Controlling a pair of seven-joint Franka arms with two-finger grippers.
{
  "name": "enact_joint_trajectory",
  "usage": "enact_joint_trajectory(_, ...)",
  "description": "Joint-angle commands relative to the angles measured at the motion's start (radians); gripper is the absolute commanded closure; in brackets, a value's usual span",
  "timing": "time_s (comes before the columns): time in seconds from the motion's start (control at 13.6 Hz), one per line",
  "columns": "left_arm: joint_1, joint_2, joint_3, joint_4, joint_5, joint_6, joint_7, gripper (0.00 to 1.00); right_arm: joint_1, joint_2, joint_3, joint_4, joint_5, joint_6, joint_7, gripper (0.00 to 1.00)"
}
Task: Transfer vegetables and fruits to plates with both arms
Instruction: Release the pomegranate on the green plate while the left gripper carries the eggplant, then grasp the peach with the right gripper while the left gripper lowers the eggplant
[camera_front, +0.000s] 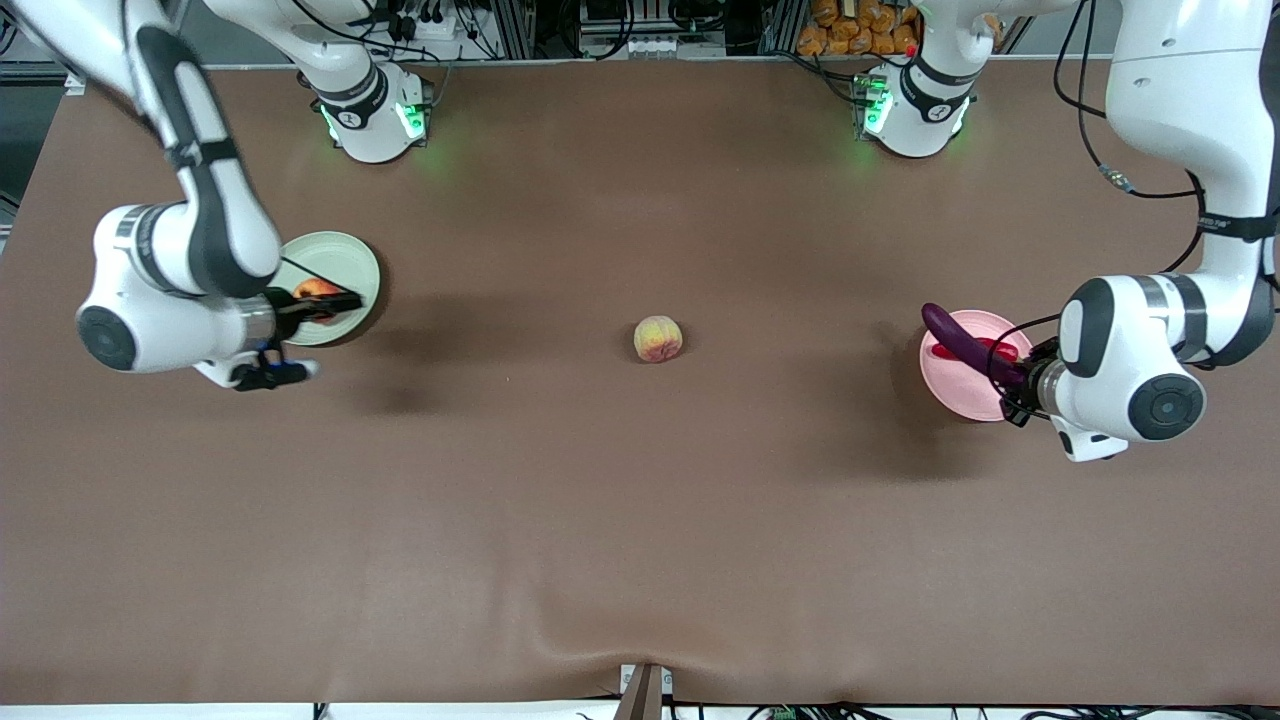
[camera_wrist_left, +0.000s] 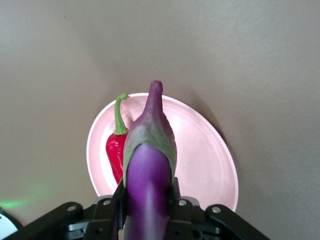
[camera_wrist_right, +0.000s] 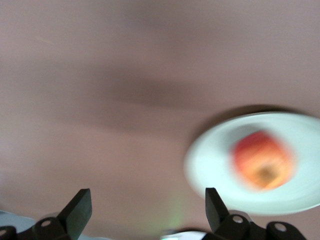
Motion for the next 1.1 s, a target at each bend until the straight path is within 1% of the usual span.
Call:
enact_joint_trajectory(0.0,0.021,0.022,-0.011,-0.009,0.026,0.020,-0.115,1.00,0.167,0.040,-0.014,0.108,0.135,-0.023,0.290,0.00)
enact_joint_trajectory(0.07,0.040,0.028,-0.011,-0.006,0.017,0.020,-0.135,1.00,0.227,0.073,-0.014,0.157,0.177,-0.002,0.411,0.00)
enact_joint_trajectory(0.22,0.054,0.034,-0.011,-0.006,0.017,0.044,-0.152,1.00,0.322,0.145,-0.014,0.244,0.223,0.060,0.615,0.00)
enact_joint_trajectory(0.29,0.055,0.046,-0.011,-0.005,0.015,0.055,-0.157,1.00,0.377,0.176,-0.014,0.263,0.245,0.118,0.709,0.00)
enact_joint_trajectory(0.44,0.052,0.065,-0.011,0.000,0.017,0.078,-0.181,1.00,0.437,0.227,-0.013,0.262,0.292,0.251,0.849,0.00)
enact_joint_trajectory(0.59,0.051,0.074,-0.011,0.000,0.020,0.079,-0.183,1.00,0.480,0.274,-0.014,0.255,0.366,0.355,1.013,0.00)
enact_joint_trajectory(0.66,0.055,0.075,-0.011,0.000,0.020,0.079,-0.183,0.77,0.503,0.296,-0.014,0.248,0.377,0.412,1.101,0.00)
enact_joint_trajectory(0.73,0.058,0.077,-0.011,-0.002,0.022,0.079,-0.182,0.18,0.531,0.302,-0.014,0.228,0.377,0.474,1.194,0.00)
enact_joint_trajectory(0.81,0.057,0.077,-0.011,-0.002,0.023,0.079,-0.183,0.00,0.562,0.302,-0.014,0.200,0.377,0.535,1.270,0.00)
enact_joint_trajectory(0.88,0.054,0.076,-0.011,0.000,0.022,0.076,-0.185,0.00,0.583,0.307,-0.014,0.197,0.375,0.572,1.306,0.00)
enact_joint_trajectory(1.03,0.055,0.069,-0.011,0.003,0.023,0.070,-0.183,0.00,0.589,0.322,-0.014,0.186,0.377,0.598,1.319,0.00)
